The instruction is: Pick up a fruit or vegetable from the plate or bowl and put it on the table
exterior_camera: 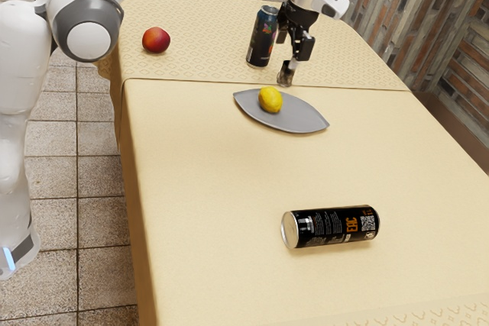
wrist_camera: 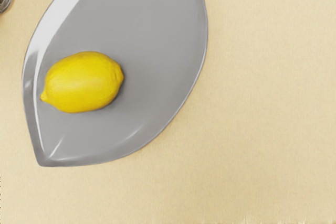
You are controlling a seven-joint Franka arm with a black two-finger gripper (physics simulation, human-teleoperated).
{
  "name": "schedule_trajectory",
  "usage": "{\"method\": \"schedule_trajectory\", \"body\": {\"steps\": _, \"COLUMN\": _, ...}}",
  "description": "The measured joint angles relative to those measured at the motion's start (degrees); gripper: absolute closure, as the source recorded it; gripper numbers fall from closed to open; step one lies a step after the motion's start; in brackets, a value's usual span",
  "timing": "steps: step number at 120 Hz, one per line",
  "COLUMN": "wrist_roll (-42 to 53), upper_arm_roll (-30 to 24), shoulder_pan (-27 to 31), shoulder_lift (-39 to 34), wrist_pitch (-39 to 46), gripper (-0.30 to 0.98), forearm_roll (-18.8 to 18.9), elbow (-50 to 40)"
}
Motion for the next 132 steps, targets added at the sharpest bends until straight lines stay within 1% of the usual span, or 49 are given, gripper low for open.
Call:
{"method": "schedule_trajectory", "body": {"steps": 17, "wrist_roll": 0.5, "upper_arm_roll": -0.3, "shoulder_pan": -0.6, "shoulder_lift": -0.1, "wrist_pitch": -0.2, "gripper": 0.00, "forearm_roll": 0.2, "elbow": 0.1}}
{"method": "schedule_trajectory", "body": {"steps": 19, "wrist_roll": 0.4, "upper_arm_roll": -0.3, "shoulder_pan": -1.7, "shoulder_lift": -0.7, "wrist_pitch": -0.2, "gripper": 0.00, "forearm_roll": 0.4, "elbow": 0.4}}
{"method": "schedule_trajectory", "body": {"steps": 27, "wrist_roll": -0.4, "upper_arm_roll": -0.4, "shoulder_pan": -9.1, "shoulder_lift": -3.9, "wrist_pitch": -0.7, "gripper": 0.00, "forearm_roll": 2.1, "elbow": 1.1}}
{"method": "schedule_trajectory", "body": {"steps": 32, "wrist_roll": -0.9, "upper_arm_roll": -0.3, "shoulder_pan": -11.3, "shoulder_lift": -4.9, "wrist_pitch": -1.0, "gripper": 0.00, "forearm_roll": 2.9, "elbow": 1.3}}
{"method": "schedule_trajectory", "body": {"steps": 38, "wrist_roll": -1.4, "upper_arm_roll": -0.1, "shoulder_pan": -11.5, "shoulder_lift": -5.1, "wrist_pitch": -1.2, "gripper": 0.00, "forearm_roll": 3.5, "elbow": 1.4}}
{"method": "schedule_trajectory", "body": {"steps": 47, "wrist_roll": -2.2, "upper_arm_roll": 0.0, "shoulder_pan": -9.9, "shoulder_lift": -5.0, "wrist_pitch": -1.3, "gripper": 0.00, "forearm_roll": 3.8, "elbow": 1.2}}
{"method": "schedule_trajectory", "body": {"steps": 50, "wrist_roll": -2.3, "upper_arm_roll": 0.0, "shoulder_pan": -8.8, "shoulder_lift": -4.7, "wrist_pitch": -1.4, "gripper": 0.00, "forearm_roll": 3.3, "elbow": 1.2}}
{"method": "schedule_trajectory", "body": {"steps": 57, "wrist_roll": -2.4, "upper_arm_roll": 0.0, "shoulder_pan": -5.4, "shoulder_lift": -3.4, "wrist_pitch": -1.3, "gripper": 0.00, "forearm_roll": 0.8, "elbow": 1.0}}
{"method": "schedule_trajectory", "body": {"steps": 62, "wrist_roll": -2.4, "upper_arm_roll": -0.1, "shoulder_pan": -4.3, "shoulder_lift": -2.4, "wrist_pitch": -1.0, "gripper": 0.00, "forearm_roll": -0.5, "elbow": 0.9}}
{"method": "schedule_trajectory", "body": {"steps": 75, "wrist_roll": -2.2, "upper_arm_roll": -0.1, "shoulder_pan": -3.2, "shoulder_lift": -0.7, "wrist_pitch": 0.2, "gripper": 0.00, "forearm_roll": -3.1, "elbow": 0.8}}
{"method": "schedule_trajectory", "body": {"steps": 88, "wrist_roll": -2.3, "upper_arm_roll": 0.0, "shoulder_pan": -2.3, "shoulder_lift": -0.1, "wrist_pitch": 0.9, "gripper": 0.00, "forearm_roll": -4.1, "elbow": 0.8}}
{"method": "schedule_trajectory", "body": {"steps": 104, "wrist_roll": -3.0, "upper_arm_roll": -0.1, "shoulder_pan": -2.5, "shoulder_lift": -0.4, "wrist_pitch": 1.0, "gripper": 0.00, "forearm_roll": -5.1, "elbow": 0.5}}
{"method": "schedule_trajectory", "body": {"steps": 120, "wrist_roll": -4.7, "upper_arm_roll": 0.1, "shoulder_pan": -1.1, "shoulder_lift": -0.4, "wrist_pitch": 0.3, "gripper": 0.00, "forearm_roll": -9.6, "elbow": 0.5}}
{"method": "schedule_trajectory", "body": {"steps": 132, "wrist_roll": -10.4, "upper_arm_roll": -0.2, "shoulder_pan": -1.0, "shoulder_lift": -0.4, "wrist_pitch": 0.1, "gripper": 0.00, "forearm_roll": -11.6, "elbow": 0.7}}
